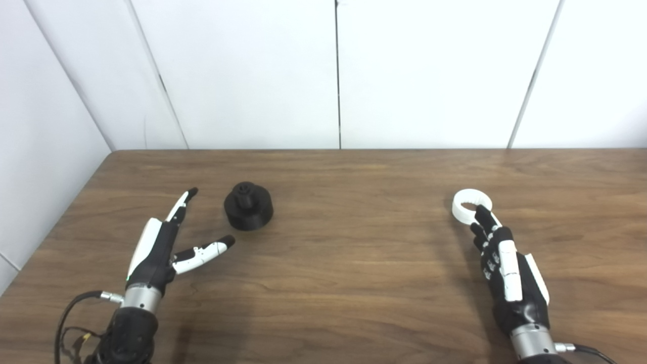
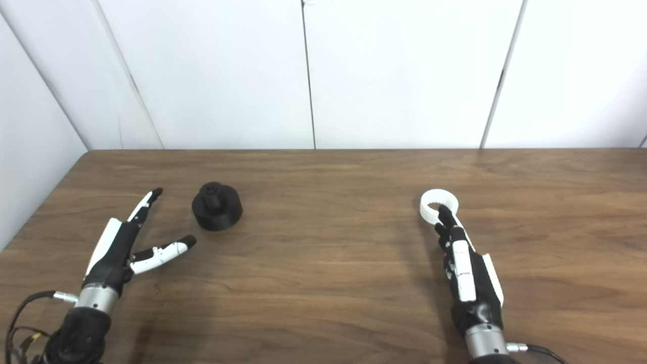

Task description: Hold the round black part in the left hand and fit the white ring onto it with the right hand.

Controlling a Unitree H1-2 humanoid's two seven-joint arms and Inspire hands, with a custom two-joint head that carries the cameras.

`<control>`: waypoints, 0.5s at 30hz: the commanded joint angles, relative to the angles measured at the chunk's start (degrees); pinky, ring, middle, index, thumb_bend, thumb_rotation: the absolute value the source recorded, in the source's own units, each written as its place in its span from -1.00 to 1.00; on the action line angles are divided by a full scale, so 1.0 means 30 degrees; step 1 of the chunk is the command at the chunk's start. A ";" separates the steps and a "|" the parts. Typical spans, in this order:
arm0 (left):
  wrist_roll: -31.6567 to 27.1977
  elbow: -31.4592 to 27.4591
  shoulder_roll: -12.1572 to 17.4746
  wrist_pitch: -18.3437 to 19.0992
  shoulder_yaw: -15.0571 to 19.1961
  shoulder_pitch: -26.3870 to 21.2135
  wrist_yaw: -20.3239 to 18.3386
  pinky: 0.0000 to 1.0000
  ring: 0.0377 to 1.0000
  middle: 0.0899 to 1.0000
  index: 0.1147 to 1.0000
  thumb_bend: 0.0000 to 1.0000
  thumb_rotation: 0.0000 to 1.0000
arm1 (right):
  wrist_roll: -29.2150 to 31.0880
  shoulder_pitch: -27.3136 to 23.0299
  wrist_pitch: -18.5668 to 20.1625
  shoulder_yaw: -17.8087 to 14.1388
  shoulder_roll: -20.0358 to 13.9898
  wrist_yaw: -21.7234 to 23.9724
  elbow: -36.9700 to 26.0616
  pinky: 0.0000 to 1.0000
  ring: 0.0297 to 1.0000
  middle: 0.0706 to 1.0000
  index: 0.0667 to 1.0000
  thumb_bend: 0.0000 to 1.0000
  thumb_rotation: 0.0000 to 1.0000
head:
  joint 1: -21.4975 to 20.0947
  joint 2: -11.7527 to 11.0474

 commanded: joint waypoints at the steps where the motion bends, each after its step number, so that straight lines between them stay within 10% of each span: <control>1: 0.0777 0.0140 0.1154 -0.0087 -0.0099 -0.1340 0.0003 1.00 1.00 1.00 0.89 0.85 -0.43 | 0.0026 -0.0279 -0.0331 0.0008 0.0102 -0.0035 0.0160 1.00 0.91 0.92 0.85 0.19 1.00 | 0.0009 0.0010; 15: 0.1500 0.2081 0.3558 0.2163 -0.1751 -0.4076 -0.2742 0.99 1.00 1.00 0.87 0.94 -0.45 | -0.0065 -0.0110 -0.0412 0.0043 0.0320 -0.0175 0.0056 1.00 0.91 0.91 0.86 0.22 1.00 | -0.0175 -0.0044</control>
